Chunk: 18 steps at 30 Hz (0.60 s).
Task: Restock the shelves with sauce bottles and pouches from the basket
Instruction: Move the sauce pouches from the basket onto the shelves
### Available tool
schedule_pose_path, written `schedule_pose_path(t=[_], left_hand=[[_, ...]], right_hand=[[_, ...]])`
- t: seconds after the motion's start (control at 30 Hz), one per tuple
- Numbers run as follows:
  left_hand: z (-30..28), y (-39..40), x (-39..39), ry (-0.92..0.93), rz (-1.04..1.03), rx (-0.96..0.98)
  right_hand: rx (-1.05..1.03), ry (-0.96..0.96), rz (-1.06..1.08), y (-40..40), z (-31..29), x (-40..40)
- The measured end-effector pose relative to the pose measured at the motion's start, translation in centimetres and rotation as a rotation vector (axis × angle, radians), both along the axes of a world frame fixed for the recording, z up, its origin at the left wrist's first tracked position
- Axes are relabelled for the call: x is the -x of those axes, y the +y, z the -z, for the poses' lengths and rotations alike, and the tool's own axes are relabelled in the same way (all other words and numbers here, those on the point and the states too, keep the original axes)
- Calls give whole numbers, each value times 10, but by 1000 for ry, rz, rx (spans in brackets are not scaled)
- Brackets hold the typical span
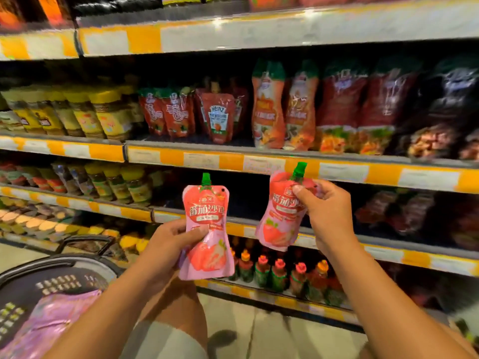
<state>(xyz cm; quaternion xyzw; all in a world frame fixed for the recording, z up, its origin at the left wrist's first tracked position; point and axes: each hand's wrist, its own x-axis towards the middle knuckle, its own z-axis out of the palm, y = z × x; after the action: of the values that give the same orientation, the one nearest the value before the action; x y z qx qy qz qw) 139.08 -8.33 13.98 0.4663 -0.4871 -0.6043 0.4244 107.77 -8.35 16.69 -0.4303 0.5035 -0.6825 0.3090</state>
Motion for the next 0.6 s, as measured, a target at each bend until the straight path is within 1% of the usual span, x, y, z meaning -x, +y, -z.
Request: schedule_pose_path(t=[0.1,0.2,0.3,0.43,0.53,0.6], left_hand=[[15,-2,36,-81,61,-72],[30,-11,65,-180,75,-108],[41,-23,91,-208,116,-167],[47,-40,122,-213,142,-215],[46,-51,142,-249,159,-170],[44,-59,154,-261,134,-127]], right_hand=[[-78,70,30,8,21,30],[-190,134,32,13,44,52],[-315,162,41,13,55,67],[-367,120,81,9,55,85],[-361,64,126,1,52,94],[-349,15,151,-5,47,98]])
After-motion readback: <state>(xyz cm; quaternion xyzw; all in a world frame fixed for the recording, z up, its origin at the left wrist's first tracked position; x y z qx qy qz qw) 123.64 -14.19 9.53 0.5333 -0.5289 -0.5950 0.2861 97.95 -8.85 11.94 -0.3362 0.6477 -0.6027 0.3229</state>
